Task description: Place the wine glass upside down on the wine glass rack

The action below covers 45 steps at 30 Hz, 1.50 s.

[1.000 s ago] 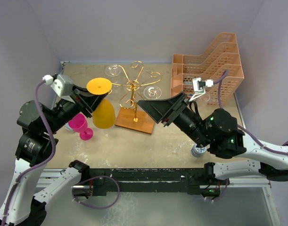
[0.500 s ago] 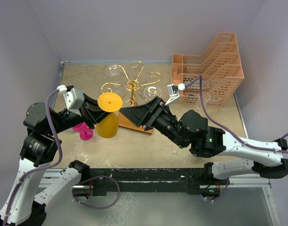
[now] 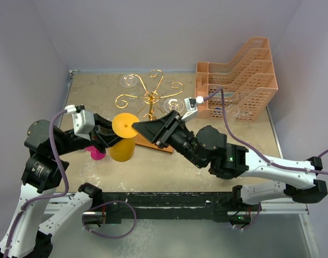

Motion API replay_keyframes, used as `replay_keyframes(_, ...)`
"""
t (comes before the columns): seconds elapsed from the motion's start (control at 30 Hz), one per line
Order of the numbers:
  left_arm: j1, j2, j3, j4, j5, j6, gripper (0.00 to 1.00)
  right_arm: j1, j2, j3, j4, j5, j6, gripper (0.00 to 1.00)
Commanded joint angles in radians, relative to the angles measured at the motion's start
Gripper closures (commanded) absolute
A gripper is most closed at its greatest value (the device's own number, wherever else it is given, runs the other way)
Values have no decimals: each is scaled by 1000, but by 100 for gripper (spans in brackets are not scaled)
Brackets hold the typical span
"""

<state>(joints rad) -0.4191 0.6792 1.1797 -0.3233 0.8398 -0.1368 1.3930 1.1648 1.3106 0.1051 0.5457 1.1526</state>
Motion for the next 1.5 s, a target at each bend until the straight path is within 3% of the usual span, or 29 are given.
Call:
replay_keyframes(0.0, 4, 0, 19, 22, 36, 37, 100, -6, 6, 32, 49, -39, -14, 64)
replay_keyframes(0.17, 4, -5, 15, 11, 35, 49, 100, -22, -4, -17, 118, -119, -3, 77)
replay_keyframes(0.27, 4, -14, 36, -93, -28, 111, 95, -28, -7, -45, 146, -151, 32, 97)
replay_keyframes(0.33, 3, -20, 61, -177, -84, 152, 84, -28, -15, -60, 145, -152, 71, 100)
replay_keyframes(0.43, 3, -34, 74, -248, -156, 147, 59, -31, -37, -89, 128, -139, 130, 100)
replay_keyframes(0.53, 3, -49, 59, -273, -185, 114, 52, -37, -54, -100, 79, -129, 185, 100)
replay_keyframes(0.73, 4, -100, 29, -305, -274, 38, 51, -47, -60, -73, -126, -73, 341, 100)
replay_keyframes(1.07, 4, -84, 57, -221, -590, -226, 52, -56, -48, 13, -476, 162, 577, 100)
replay_keyframes(1.27, 3, -81, 36, -128, -723, -332, 53, -66, -44, 42, -551, 306, 630, 100)
replay_keyframes(1.47, 2, -82, 21, -112, -804, -353, 53, -85, -28, 63, -489, 384, 572, 100)
